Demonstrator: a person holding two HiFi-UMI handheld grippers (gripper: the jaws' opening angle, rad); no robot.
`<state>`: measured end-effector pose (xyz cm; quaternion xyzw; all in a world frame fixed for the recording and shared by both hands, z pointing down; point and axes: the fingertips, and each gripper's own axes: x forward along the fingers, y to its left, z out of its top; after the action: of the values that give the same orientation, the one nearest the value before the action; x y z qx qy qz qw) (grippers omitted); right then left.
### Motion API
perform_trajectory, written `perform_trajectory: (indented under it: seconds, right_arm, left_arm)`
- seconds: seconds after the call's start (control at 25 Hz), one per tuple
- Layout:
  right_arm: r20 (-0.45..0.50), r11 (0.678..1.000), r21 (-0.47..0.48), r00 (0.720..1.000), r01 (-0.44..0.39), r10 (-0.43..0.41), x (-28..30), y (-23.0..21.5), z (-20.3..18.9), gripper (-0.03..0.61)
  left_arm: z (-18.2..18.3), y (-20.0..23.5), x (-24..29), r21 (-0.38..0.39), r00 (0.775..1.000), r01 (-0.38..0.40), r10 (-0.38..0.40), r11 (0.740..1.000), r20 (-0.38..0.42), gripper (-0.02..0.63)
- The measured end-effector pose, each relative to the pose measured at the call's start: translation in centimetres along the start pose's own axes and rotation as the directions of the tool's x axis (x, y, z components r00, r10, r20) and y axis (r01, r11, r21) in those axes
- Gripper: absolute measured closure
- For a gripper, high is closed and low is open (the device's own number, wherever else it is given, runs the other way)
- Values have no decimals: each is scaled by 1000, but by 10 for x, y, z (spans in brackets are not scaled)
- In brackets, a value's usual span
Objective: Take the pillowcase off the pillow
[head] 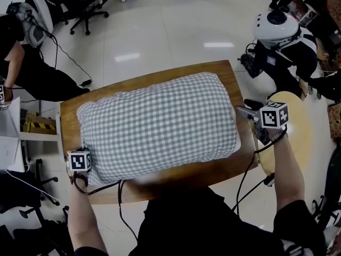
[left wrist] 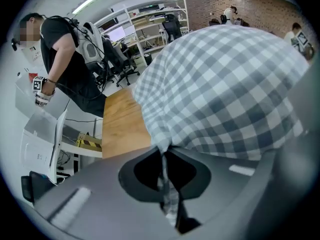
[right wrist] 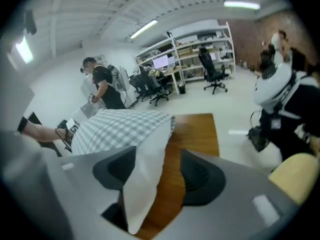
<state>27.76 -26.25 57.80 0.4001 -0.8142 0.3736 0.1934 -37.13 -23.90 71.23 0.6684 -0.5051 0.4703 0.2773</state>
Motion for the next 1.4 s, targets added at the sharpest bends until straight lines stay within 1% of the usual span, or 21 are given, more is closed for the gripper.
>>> perform_trajectory:
  seconds: [0.04, 0.12, 0.2, 0.32, 0.36, 0.4, 0.44, 0.48, 0.52, 0.56, 0.6, 0.64, 0.68, 0.76, 0.8, 0.84, 1.0, 1.12, 1.2, 1.28, 1.4]
  right_arm:
    - [-28, 998, 41, 998, -57, 58, 7, 10, -8, 274]
    - [-65, 988, 82, 988, -132, 137, 19, 19, -22, 250]
    - [-77, 980, 118, 983, -159, 169, 25, 10, -33, 250]
    - [-37, 959, 188, 974, -211, 221, 31, 5, -37, 263]
    - [-14, 948, 214, 970, -235, 244, 33, 7, -36, 278]
    - [11, 936, 234, 964, -261, 266, 34, 10, -35, 312]
    - [41, 924, 242, 955, -295, 294, 35, 13, -33, 345]
    - [76, 912, 228, 940, -341, 333, 35, 19, -29, 380]
    - [110, 898, 181, 916, -401, 386, 33, 29, -23, 427]
    - [138, 882, 114, 886, -458, 442, 32, 39, -15, 455]
    - [157, 868, 63, 864, -492, 479, 30, 45, -10, 499]
    - [170, 865, 51, 858, -499, 485, 29, 45, -10, 534]
    - [177, 874, 81, 870, -479, 460, 28, 41, -13, 548]
    - [168, 899, 203, 918, -388, 359, 26, 27, -22, 558]
    - [161, 908, 232, 934, -350, 319, 22, 22, -23, 558]
    - [159, 916, 232, 942, -326, 295, 18, 19, -20, 560]
    - [184, 944, 172, 950, -282, 250, -10, 0, -9, 563]
    - [216, 958, 141, 952, -249, 215, -36, -23, -12, 565]
    - [225, 966, 106, 952, -236, 207, -42, -24, -9, 565]
    - [230, 974, 68, 954, -214, 194, -44, -21, -5, 565]
    - [240, 984, 48, 959, -170, 154, -49, -22, -2, 565]
  left_arm:
    - [0, 6, -6, -4, 1000, -1, 1, 1000, 0, 603]
    - [1, 7, -12, -10, 1000, -6, 6, 1000, 2, 603]
    - [3, -2, -12, -16, 1000, -12, 12, 1000, 4, 603]
    - [4, -6, -15, -27, 1000, -21, 21, 999, 15, 603]
    - [4, -4, -17, -33, 1000, -23, 24, 999, 19, 603]
    - [4, -2, -18, -39, 999, -25, 26, 999, 23, 603]
    - [4, -1, -19, -44, 999, -26, 27, 999, 26, 603]
    - [3, -2, -17, -47, 999, -28, 29, 999, 28, 603]
    - [2, -4, -15, -50, 999, -30, 31, 998, 29, 603]
    - [0, -7, -12, -53, 999, -33, 35, 998, 30, 603]
    - [-2, -10, -9, -56, 999, -38, 40, 998, 31, 603]
    - [-3, -10, -7, -58, 998, -43, 45, 997, 34, 603]
    - [-4, -8, -7, -62, 998, -49, 51, 997, 38, 603]
    - [-3, 0, -13, -78, 997, -62, 65, 995, 47, 603]
    - [-4, 4, -15, -93, 996, -67, 72, 993, 50, 603]
    - [-4, 6, -16, -113, 996, -72, 78, 991, 53, 603]
    - [-2, -3, -17, -192, 992, -89, 104, 977, 70, 603]
    - [0, -25, -11, -215, 990, -102, 121, 971, 77, 604]
    - [-4, -29, -11, -218, 988, -111, 131, 970, 77, 604]
    - [-10, -26, -14, -247, 986, -117, 141, 962, 83, 604]
    - [-14, -20, -15, -289, 984, -112, 146, 951, 100, 604]
